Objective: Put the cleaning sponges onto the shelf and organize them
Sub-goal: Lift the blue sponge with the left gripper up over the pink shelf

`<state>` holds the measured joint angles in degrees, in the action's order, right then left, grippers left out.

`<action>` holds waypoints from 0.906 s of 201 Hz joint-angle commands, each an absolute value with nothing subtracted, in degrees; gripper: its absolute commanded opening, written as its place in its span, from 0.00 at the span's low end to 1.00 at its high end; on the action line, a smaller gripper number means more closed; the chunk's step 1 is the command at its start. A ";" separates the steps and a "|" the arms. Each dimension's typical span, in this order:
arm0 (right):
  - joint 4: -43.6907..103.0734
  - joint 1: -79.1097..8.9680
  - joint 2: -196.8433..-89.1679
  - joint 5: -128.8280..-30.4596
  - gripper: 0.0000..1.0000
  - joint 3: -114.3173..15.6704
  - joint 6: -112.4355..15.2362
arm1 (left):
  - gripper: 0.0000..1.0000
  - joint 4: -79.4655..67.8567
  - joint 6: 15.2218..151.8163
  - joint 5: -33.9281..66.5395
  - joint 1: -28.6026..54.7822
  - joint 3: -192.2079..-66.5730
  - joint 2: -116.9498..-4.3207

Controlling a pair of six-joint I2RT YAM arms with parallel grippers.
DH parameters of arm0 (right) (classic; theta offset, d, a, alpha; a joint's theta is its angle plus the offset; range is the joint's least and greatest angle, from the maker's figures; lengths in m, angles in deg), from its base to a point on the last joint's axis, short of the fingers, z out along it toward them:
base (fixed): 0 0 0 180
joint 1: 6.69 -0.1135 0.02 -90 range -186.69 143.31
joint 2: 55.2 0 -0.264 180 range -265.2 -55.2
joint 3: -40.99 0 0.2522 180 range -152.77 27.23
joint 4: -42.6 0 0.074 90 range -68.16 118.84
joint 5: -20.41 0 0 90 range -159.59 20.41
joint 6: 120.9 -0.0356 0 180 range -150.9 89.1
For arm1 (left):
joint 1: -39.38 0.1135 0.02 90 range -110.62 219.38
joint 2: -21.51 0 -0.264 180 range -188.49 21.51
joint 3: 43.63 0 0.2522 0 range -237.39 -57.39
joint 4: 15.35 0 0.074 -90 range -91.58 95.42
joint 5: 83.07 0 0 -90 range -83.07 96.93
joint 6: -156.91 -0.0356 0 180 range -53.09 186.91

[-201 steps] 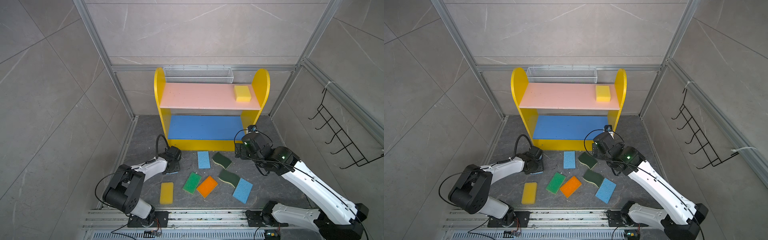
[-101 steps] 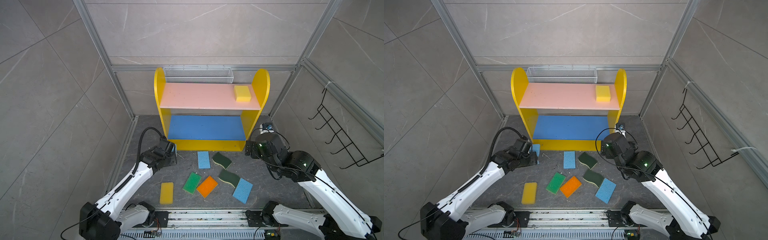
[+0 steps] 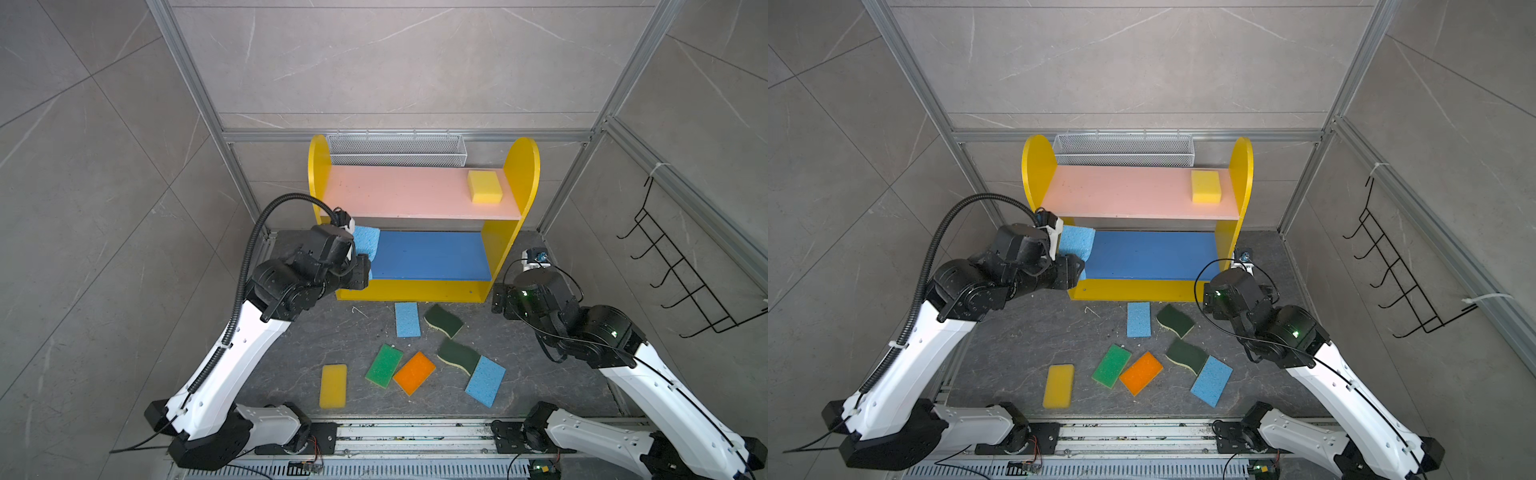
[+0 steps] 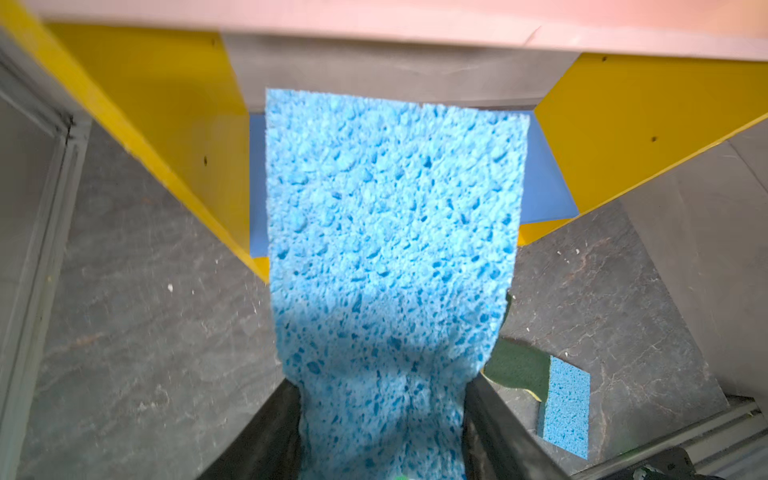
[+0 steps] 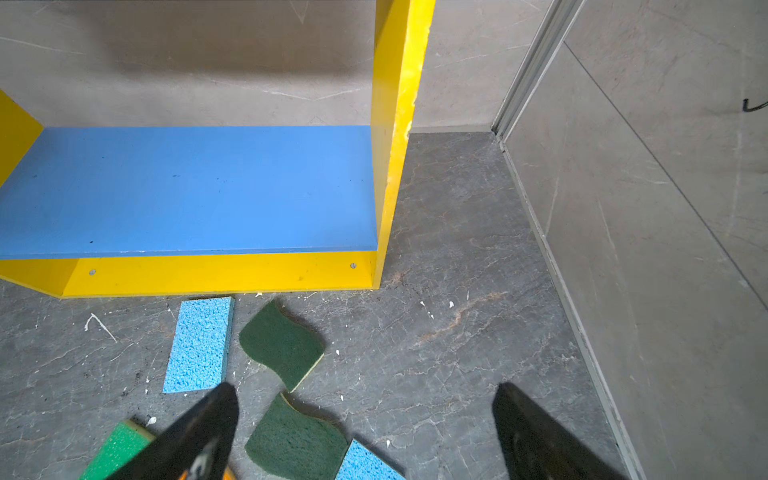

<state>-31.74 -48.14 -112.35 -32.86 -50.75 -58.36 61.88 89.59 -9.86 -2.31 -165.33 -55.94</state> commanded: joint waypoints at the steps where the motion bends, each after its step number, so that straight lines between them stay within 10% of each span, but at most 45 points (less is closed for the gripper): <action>1: -30.93 -48.01 -111.07 -33.81 0.97 -49.14 -58.66 | 0.58 65.44 84.49 -14.97 -3.51 -175.96 -61.79; 70: -28.89 -48.04 -108.24 -37.42 0.97 -45.80 -59.04 | 0.59 65.37 80.50 -22.66 -3.36 -204.95 -79.44; 182: -28.13 -48.07 -108.55 -41.25 0.96 -44.19 -59.74 | 0.57 50.90 81.28 -11.73 7.74 -203.43 -84.54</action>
<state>-29.09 -48.14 -108.04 -40.44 -44.98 -58.43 56.94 82.44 -14.82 7.79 -202.71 -83.20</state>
